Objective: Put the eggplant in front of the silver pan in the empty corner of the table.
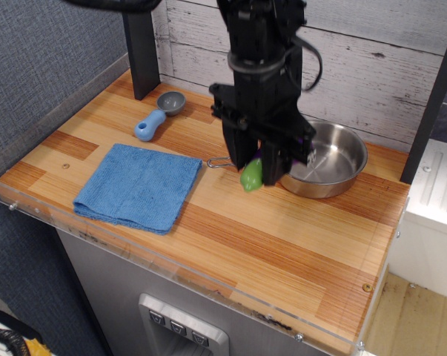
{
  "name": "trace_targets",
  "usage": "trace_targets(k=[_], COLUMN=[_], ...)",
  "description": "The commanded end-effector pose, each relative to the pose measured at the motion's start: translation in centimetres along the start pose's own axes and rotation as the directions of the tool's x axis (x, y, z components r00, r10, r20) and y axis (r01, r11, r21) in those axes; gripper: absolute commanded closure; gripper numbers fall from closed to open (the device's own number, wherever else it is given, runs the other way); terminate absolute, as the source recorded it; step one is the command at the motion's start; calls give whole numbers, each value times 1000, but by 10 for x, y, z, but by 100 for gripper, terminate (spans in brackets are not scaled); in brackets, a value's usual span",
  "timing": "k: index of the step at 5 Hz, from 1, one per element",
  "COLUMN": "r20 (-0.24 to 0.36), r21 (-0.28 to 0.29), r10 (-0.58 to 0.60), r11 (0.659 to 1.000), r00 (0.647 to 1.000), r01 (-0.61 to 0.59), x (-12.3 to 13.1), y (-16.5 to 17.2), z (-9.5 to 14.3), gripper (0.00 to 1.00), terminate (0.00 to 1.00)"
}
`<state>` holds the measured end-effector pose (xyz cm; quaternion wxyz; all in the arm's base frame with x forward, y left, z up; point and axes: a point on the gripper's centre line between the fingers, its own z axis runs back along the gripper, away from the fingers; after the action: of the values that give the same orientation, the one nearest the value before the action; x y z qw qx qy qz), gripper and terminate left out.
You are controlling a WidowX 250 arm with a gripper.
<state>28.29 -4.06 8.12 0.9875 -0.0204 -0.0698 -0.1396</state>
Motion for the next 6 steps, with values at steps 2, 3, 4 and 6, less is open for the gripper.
trace_targets(k=[2, 3, 4, 6], r20=[-34, -102, -142, -176], r21=[27, 47, 81, 96], r10=[-44, -59, -85, -118], r11=[999, 997, 992, 986], r00=[998, 993, 986, 977], r01=[45, 64, 98, 136], x=[-10, -12, -21, -36], y=[-15, -14, -19, -27], z=[-21, -46, -58, -65], gripper=[100, 100, 100, 100], terminate=[0, 0, 0, 0])
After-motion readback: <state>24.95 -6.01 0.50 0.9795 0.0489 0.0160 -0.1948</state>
